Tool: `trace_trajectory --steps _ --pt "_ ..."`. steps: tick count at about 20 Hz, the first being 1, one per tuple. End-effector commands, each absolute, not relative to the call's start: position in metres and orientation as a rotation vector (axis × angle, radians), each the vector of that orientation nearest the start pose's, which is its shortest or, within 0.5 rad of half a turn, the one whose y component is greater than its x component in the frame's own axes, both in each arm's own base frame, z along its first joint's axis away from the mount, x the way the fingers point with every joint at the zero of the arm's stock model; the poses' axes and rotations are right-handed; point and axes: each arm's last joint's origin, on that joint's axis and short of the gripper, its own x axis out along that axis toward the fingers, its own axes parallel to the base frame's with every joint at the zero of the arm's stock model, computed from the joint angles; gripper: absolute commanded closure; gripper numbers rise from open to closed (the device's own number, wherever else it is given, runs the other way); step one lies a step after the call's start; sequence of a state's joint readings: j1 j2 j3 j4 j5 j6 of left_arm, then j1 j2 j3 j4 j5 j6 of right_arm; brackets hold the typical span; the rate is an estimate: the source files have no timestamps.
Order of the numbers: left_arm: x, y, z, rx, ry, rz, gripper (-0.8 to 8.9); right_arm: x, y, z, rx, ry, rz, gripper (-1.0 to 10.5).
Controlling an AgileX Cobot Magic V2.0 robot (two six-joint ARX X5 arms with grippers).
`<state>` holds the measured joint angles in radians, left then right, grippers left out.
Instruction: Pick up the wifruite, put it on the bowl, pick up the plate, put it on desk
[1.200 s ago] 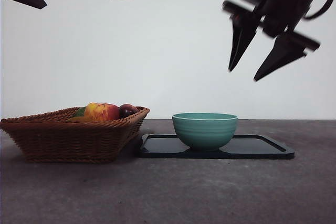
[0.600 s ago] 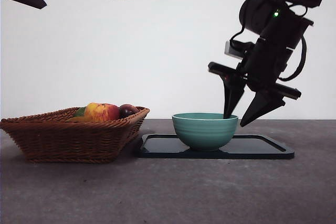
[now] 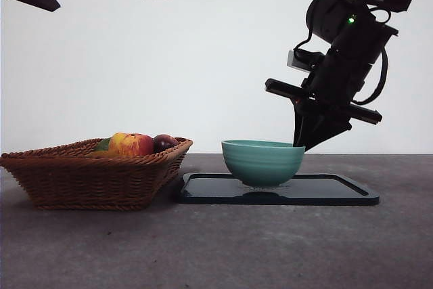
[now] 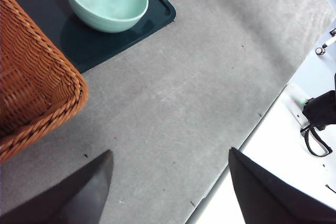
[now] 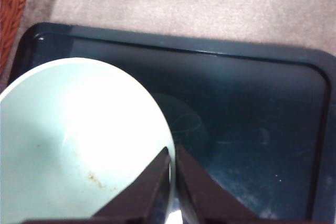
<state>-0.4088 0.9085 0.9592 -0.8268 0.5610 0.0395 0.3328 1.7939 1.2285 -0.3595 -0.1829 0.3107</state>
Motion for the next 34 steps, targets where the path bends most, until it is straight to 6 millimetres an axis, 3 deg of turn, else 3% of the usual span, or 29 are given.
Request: trace_trajectory --steps 1,5,9,12,14,17,21,27,34 --pt "0.147 -0.081 0.323 -0.016 0.764 -0.953 4.69 0.354 0.132 0.226 0.203 0.937 0.357 9.3" --pt "0.147 -0.081 0.323 -0.016 0.763 -0.953 4.7 0.331 0.13 0.274 0.195 0.833 0.402 9.3" --pt "0.147 -0.081 0.323 -0.016 0.764 -0.953 4.69 0.288 0.121 0.319 0.156 0.789 0.447 9.3" --pt "0.147 -0.081 0.323 -0.016 0.764 -0.953 4.7 0.252 0.117 0.341 0.119 0.8 0.484 9.3" --pt "0.147 -0.081 0.323 -0.016 0.764 -0.953 4.69 0.233 0.117 0.345 0.109 0.794 0.513 9.3" --pt "0.147 -0.081 0.323 -0.016 0.764 -0.953 4.69 0.208 0.118 0.334 0.084 0.802 0.546 9.3" --pt "0.147 -0.081 0.323 -0.016 0.764 -0.953 4.69 0.188 0.125 0.3 0.025 0.873 0.553 9.3" --pt "0.147 -0.081 0.323 -0.016 0.764 -0.953 4.69 0.178 0.136 0.247 0.032 0.926 0.564 9.3" --pt "0.147 -0.081 0.323 -0.016 0.764 -0.953 4.69 0.172 0.132 0.208 0.069 0.949 0.535 9.3"
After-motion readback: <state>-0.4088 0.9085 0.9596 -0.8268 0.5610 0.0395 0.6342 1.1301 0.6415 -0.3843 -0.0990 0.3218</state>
